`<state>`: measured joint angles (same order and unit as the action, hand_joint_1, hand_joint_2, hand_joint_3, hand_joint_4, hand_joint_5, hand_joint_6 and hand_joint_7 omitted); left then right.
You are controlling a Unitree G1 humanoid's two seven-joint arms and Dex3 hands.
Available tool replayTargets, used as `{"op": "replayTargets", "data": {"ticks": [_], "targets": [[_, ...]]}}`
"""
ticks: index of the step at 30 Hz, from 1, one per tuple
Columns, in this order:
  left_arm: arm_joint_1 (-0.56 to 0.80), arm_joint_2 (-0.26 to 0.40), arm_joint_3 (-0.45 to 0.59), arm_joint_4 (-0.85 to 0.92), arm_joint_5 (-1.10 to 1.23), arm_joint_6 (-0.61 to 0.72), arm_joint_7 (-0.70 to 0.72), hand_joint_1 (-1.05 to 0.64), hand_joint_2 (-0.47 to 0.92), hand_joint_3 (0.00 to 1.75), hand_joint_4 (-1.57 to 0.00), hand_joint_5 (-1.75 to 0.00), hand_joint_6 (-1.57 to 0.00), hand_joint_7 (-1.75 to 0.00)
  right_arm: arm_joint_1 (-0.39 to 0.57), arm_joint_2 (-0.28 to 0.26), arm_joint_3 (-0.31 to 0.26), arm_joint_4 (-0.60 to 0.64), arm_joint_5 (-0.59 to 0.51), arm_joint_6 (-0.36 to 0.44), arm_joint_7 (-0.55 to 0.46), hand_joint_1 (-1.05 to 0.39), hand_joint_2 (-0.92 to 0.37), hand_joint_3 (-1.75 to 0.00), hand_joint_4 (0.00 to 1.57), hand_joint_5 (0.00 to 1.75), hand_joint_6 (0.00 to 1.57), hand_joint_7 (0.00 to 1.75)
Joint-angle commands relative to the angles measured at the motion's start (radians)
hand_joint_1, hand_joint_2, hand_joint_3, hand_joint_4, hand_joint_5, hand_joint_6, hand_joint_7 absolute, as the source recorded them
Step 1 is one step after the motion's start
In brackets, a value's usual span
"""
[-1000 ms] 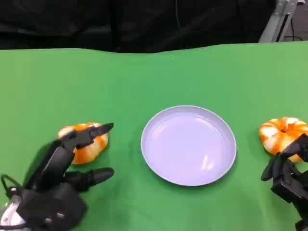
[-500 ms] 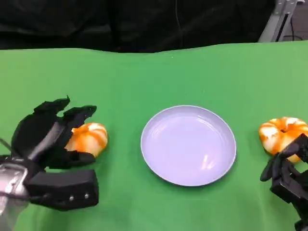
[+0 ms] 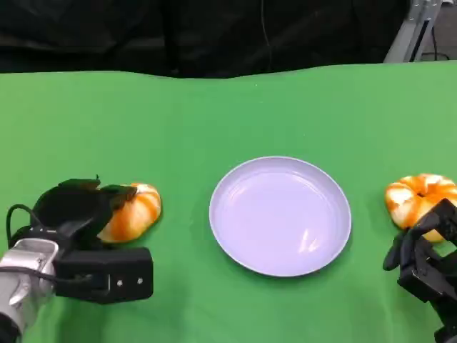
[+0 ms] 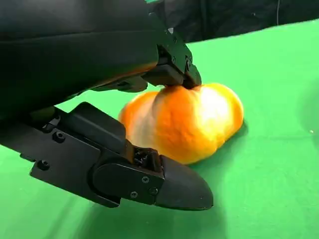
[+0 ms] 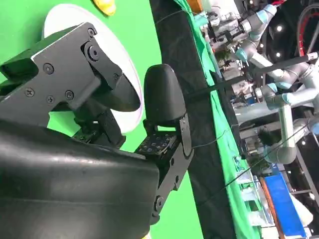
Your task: Grasp the bread from the table and place it into the plate.
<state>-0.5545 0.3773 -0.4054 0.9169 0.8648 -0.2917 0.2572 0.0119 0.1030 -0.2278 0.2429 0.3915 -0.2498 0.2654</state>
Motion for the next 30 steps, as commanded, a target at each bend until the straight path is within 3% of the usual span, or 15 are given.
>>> {"op": "replayTargets", "data": {"ticks": [1, 18, 21, 23, 28, 30], "targets": [[-0.039, -0.004, -0.031, 0.080, -0.024, -0.009, 0.015, -1.05, 0.92, 0.30, -0.30, -0.02, -0.41, 0.00, 0.007, -0.015, -0.006, -0.013, -0.002, -0.005, -0.004, -0.05, -0.45, -1.41, 0.94, 1.75, 0.77, 1.66], [-0.124, -0.031, -0.084, 0.230, -0.093, -0.035, 0.030, -0.97, 0.92, 0.33, -0.33, -0.02, -0.41, -0.01, 0.010, -0.013, -0.005, -0.026, 0.000, 0.002, -0.009, -0.06, -0.45, -1.40, 0.93, 1.75, 0.78, 1.65], [-0.123, -0.035, -0.085, 0.237, -0.102, -0.046, 0.044, -0.82, 0.92, 0.31, -0.40, -0.04, -0.45, -0.02, 0.011, -0.012, -0.006, -0.027, 0.005, 0.005, -0.007, -0.06, -0.45, -1.40, 0.93, 1.75, 0.78, 1.65], [-0.122, -0.043, -0.086, 0.244, -0.103, -0.046, 0.062, -0.59, 0.92, 0.28, -0.56, -0.07, -0.56, -0.04, 0.011, -0.012, -0.008, -0.025, 0.010, 0.002, -0.002, -0.06, -0.45, -1.40, 0.93, 1.75, 0.77, 1.65], [-0.118, -0.062, -0.064, 0.260, -0.146, -0.059, 0.058, -0.34, 0.92, 0.30, -0.79, -0.09, -0.72, -0.06, 0.012, -0.014, -0.009, -0.026, 0.010, 0.001, 0.000, -0.06, -0.45, -1.40, 0.93, 1.75, 0.77, 1.64], [-0.117, -0.069, -0.054, 0.266, -0.168, -0.061, 0.051, -0.20, 0.92, 0.34, -0.95, -0.20, -0.89, -0.10, 0.014, -0.013, -0.008, -0.031, 0.009, 0.005, -0.005, -0.06, -0.45, -1.40, 0.93, 1.75, 0.77, 1.64]]}}
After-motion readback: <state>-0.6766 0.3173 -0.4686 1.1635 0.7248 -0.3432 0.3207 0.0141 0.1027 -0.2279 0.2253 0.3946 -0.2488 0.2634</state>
